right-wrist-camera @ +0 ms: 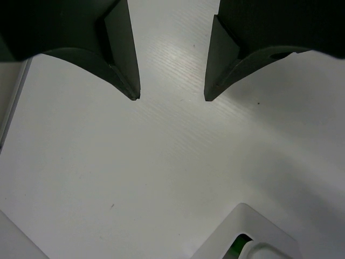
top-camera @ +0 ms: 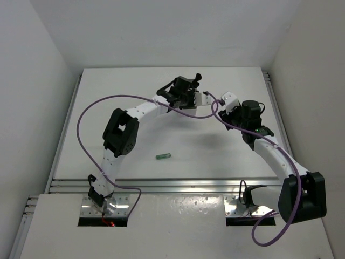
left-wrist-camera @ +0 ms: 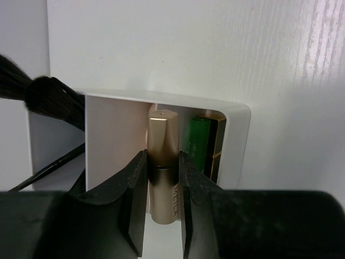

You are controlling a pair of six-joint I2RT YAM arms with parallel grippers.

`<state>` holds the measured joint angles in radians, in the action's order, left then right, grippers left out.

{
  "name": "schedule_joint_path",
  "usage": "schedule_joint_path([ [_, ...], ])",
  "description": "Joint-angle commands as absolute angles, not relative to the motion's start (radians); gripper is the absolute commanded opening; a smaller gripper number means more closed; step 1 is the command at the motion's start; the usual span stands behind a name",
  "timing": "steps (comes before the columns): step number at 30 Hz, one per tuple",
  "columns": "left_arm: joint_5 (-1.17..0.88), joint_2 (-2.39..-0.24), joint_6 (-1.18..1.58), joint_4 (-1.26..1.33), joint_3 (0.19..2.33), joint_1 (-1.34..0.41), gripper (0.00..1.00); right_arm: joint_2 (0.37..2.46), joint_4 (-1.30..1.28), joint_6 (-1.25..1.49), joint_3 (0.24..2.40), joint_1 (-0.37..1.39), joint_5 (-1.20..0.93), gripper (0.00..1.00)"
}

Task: Organize the makeup

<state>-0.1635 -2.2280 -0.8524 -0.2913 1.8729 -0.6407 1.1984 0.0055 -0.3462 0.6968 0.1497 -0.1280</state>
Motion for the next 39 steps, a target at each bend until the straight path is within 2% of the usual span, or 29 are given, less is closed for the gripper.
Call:
schedule_joint_path([
  [1,-0.164,-2.210,-0.865,-0.282,1.844,-0.647,0.00,1.198,0.003,-0.385,0.718,0.144,-0.158,0.51],
  [4,-0.152,-2.230,-0.845,-0.282,1.833,-0.647,0.02,1.198,-0.038,-0.414,0.726,0.146,-0.164,0.53],
  [5,-0.143,-2.230,-0.822,-0.282,1.847,-0.647,0.12,1.201,-0.054,-0.419,0.730,0.144,-0.164,0.53],
  [7,-0.130,-2.241,-0.801,-0.282,1.865,-0.647,0.23,1.203,-0.063,-0.437,0.736,0.146,-0.184,0.55],
  [8,-0.121,-2.241,-0.789,-0.282,1.874,-0.647,0.34,1.203,-0.075,-0.443,0.745,0.144,-0.190,0.57],
  [10,-0.101,-2.227,-0.788,-0.282,1.888,-0.647,0.42,1.204,-0.080,-0.446,0.750,0.144,-0.218,0.58],
  [11,-0.101,-2.211,-0.778,-0.282,1.899,-0.647,0.50,1.203,-0.078,-0.443,0.750,0.146,-0.227,0.60],
  [14,-0.086,-2.172,-0.778,-0.282,1.899,-0.647,0.60,1.204,-0.081,-0.439,0.753,0.143,-0.285,0.64],
  [20,-0.057,-2.068,-0.736,-0.304,1.887,-0.647,0.64,1.204,-0.094,-0.420,0.762,0.152,-0.397,0.69],
  [27,0.011,-1.908,-0.467,-0.395,1.887,-0.514,0.67,1.281,-0.230,-0.514,0.848,0.231,-0.621,0.73],
  [31,0.000,-1.765,-0.258,-0.466,1.766,-0.366,0.67,1.402,-0.195,-0.500,0.905,0.340,-0.741,0.73],
  [39,-0.009,-1.389,-0.135,-0.491,1.274,-0.163,0.67,1.725,-0.371,-0.664,1.167,0.647,-0.747,0.75],
])
